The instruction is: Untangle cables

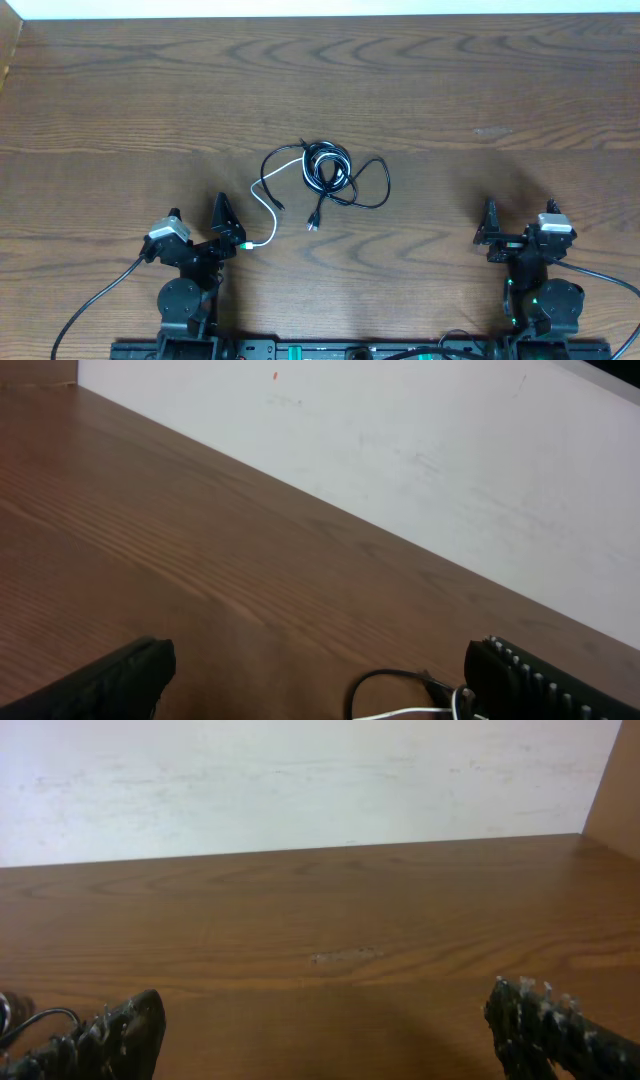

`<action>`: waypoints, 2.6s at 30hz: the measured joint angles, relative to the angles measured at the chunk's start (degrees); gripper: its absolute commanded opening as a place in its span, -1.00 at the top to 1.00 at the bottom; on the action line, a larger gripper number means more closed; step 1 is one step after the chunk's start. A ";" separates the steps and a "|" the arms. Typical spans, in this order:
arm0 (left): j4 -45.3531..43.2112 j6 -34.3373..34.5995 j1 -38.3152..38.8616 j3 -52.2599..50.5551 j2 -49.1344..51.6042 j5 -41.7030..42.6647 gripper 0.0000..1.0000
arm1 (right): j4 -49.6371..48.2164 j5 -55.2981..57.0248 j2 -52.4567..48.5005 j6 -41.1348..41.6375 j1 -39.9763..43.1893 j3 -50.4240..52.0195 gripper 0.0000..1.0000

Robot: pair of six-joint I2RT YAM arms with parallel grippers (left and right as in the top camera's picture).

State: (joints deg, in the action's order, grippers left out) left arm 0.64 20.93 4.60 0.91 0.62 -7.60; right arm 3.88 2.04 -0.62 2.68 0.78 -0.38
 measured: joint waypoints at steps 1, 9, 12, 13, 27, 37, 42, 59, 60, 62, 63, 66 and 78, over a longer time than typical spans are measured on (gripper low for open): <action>0.00 0.00 0.00 0.00 0.00 0.00 -0.96 | 0.02 0.00 0.00 0.02 0.00 0.00 -0.99; 0.00 0.00 0.00 0.00 0.00 0.00 -0.96 | 0.00 0.00 0.00 0.02 0.00 0.00 -0.99; -0.02 0.00 0.00 0.00 0.00 0.00 -0.96 | 0.00 0.00 0.00 0.02 0.00 0.00 -0.98; 0.00 0.00 0.00 0.00 0.00 0.00 -0.96 | 0.02 0.00 0.00 0.02 -0.02 0.00 -0.98; 0.00 0.00 0.00 0.00 0.00 -0.02 -0.96 | 0.00 0.00 0.00 0.02 0.00 0.00 -0.99; -0.02 0.00 0.00 0.00 0.00 -0.02 -0.96 | 0.00 0.00 0.00 0.02 0.00 0.00 -0.99; -0.24 0.00 0.00 0.00 0.00 -0.02 -0.96 | 0.00 0.00 0.00 0.02 0.00 0.00 -0.98; 0.83 0.02 0.00 0.66 3.17 -0.04 -0.96 | 0.02 0.00 0.00 0.02 0.00 0.00 -0.99; 1.62 0.02 0.00 1.07 4.02 -0.07 -0.95 | 0.00 -0.02 0.00 0.02 0.00 0.00 -0.99; 3.56 0.02 0.00 1.99 6.51 -0.09 -0.96 | 0.00 0.00 0.00 0.02 0.00 0.00 -0.99; 4.46 0.02 0.00 2.56 7.93 -0.09 -0.96 | 0.00 0.02 0.00 0.02 0.00 0.00 -0.99; 7.02 0.04 0.00 6.03 13.68 -0.09 -0.96 | 0.00 0.04 0.00 0.02 0.00 0.00 -0.98; 14.43 0.02 0.00 25.11 35.06 0.46 -0.95 | 5.38 0.15 -2.32 0.00 0.00 -2.69 -0.98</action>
State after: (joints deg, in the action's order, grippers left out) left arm 15.07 20.95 4.60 26.02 35.68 -7.14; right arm 9.26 2.20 -2.94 2.68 0.78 -3.07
